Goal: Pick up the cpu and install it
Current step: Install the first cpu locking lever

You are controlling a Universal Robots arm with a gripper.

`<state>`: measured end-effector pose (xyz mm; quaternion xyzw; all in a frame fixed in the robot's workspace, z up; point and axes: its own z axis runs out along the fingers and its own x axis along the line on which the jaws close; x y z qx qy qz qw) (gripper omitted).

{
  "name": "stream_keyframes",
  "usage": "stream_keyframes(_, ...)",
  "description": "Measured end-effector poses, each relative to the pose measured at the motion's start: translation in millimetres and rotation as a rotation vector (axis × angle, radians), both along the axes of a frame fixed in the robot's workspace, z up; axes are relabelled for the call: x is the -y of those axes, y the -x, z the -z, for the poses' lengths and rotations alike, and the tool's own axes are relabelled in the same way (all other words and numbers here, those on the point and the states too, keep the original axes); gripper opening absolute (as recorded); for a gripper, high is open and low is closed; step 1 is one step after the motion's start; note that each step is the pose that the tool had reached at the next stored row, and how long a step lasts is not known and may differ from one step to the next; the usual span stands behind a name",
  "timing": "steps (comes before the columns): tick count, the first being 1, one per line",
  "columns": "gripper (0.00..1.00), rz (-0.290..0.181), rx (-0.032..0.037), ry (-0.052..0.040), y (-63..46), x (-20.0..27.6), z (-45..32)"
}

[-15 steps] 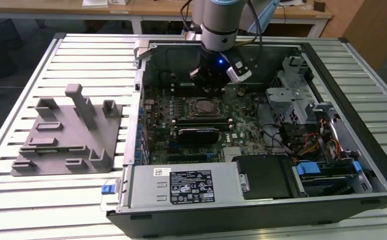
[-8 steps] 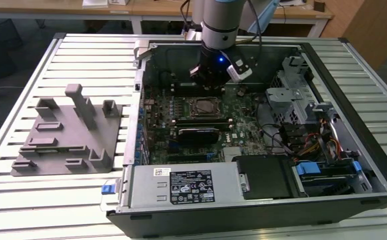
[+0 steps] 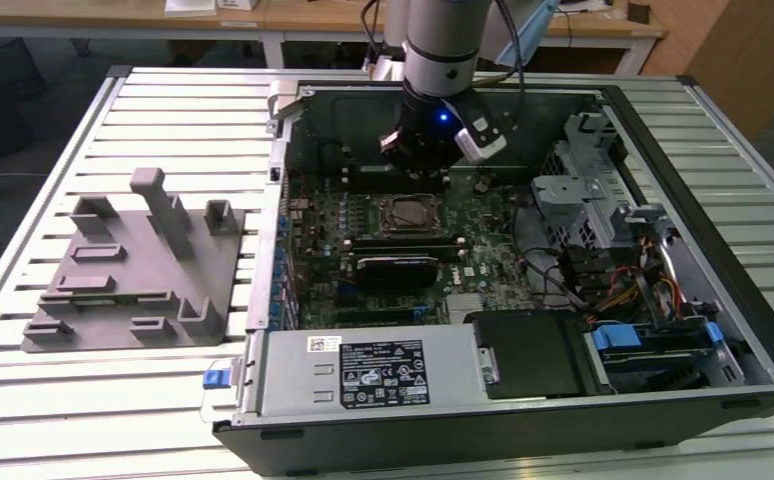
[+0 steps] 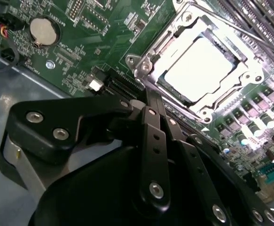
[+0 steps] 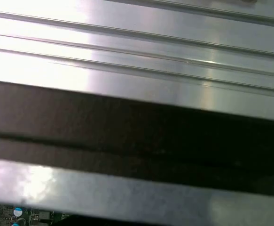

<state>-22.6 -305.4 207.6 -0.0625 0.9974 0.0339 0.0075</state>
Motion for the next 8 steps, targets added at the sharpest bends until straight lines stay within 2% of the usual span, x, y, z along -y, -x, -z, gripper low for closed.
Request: stream_keyframes(8, 0.11, 0.0, 0.0, -0.0002, 0.0, 4.8, 0.1)
